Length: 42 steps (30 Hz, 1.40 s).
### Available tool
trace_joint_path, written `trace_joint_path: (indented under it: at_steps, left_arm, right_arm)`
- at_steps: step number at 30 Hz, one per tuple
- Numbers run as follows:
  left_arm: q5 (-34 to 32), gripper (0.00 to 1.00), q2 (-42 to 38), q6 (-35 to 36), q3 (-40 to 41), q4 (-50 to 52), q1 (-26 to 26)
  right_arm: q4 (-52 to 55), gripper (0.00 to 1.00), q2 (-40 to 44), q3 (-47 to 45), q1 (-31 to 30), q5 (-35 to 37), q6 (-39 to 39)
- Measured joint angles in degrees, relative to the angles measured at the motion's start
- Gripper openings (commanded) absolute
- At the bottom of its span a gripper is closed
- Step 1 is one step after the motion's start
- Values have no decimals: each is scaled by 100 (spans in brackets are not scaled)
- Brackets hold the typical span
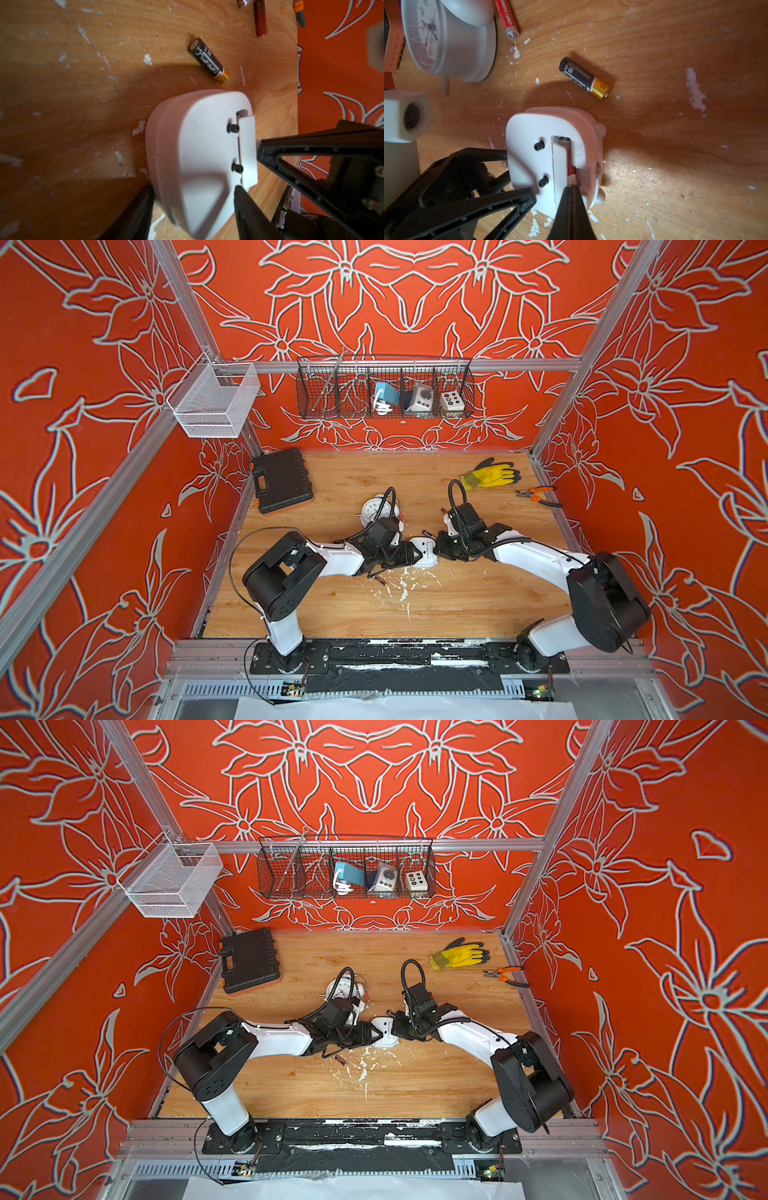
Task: Insert the battery into the alarm
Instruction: Install the cover on the alarm.
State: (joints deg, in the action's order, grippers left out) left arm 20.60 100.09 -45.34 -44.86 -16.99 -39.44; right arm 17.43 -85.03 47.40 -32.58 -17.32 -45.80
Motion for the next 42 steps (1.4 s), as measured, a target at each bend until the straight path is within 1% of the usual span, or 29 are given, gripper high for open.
trace_joint_path:
  at_steps: [9, 28, 34, 39, 42]
  left_arm:
    - [-13, 58, 0, 13, 11, -7, 2]
    - [-20, 58, 0, 17, 31, -31, 2]
    - [-20, 58, 0, 17, 31, -31, 4]
    - [-20, 58, 0, 17, 31, -31, 7]
    - [-20, 58, 0, 17, 31, -31, 7]
  right_arm:
    - [61, 0, -59, 101, -11, 94, 72]
    - [153, 0, -229, 269, -11, 74, 273]
    - [164, 6, -234, 269, -9, 83, 275]
    - [264, 26, -199, 271, -24, 105, 341]
    - [363, 31, -149, 271, -24, 201, 402]
